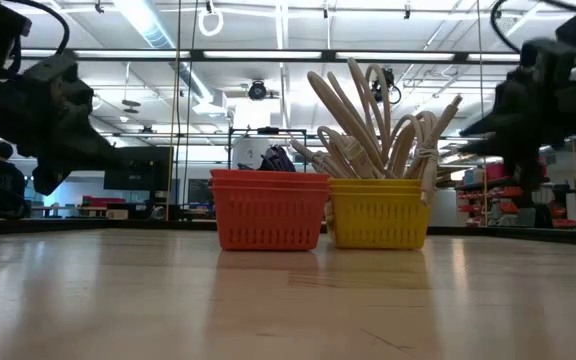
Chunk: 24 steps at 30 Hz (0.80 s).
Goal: Pick & Place USB Port
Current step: Return to Home Position
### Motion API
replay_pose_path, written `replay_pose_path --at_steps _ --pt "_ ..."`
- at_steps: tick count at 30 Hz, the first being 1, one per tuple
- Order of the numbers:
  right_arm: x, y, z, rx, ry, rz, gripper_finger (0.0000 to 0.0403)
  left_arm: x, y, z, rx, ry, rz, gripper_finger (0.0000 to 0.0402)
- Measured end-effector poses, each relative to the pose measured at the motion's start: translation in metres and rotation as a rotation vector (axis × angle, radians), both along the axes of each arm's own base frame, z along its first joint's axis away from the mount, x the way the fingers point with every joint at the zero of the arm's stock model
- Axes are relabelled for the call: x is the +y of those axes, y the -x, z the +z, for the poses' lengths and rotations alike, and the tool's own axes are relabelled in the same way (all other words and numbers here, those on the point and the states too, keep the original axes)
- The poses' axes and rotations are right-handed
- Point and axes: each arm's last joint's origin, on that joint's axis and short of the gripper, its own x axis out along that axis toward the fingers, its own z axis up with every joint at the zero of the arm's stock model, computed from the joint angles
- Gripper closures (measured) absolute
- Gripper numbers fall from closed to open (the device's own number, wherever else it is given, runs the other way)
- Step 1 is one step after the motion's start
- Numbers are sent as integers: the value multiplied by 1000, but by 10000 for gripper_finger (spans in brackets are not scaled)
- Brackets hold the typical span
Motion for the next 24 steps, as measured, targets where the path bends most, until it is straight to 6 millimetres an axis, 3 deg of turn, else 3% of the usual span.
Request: replay_pose_path --at_steps 5,8,18,24 --pt "0 5 -17 178 -3 8 309 -4 -1 -4 83 -67 -173 374" --pt "1 5 -17 185 13 39 314 -6 -1 -5 112 -129 -265 374" --pt "1 4 -16 182 176 85 319 -4 -2 -3 156 -411 -276 374" --pt "-1 4 -16 232 576 142 319 -1 -2 0 182 -548 -203 374"
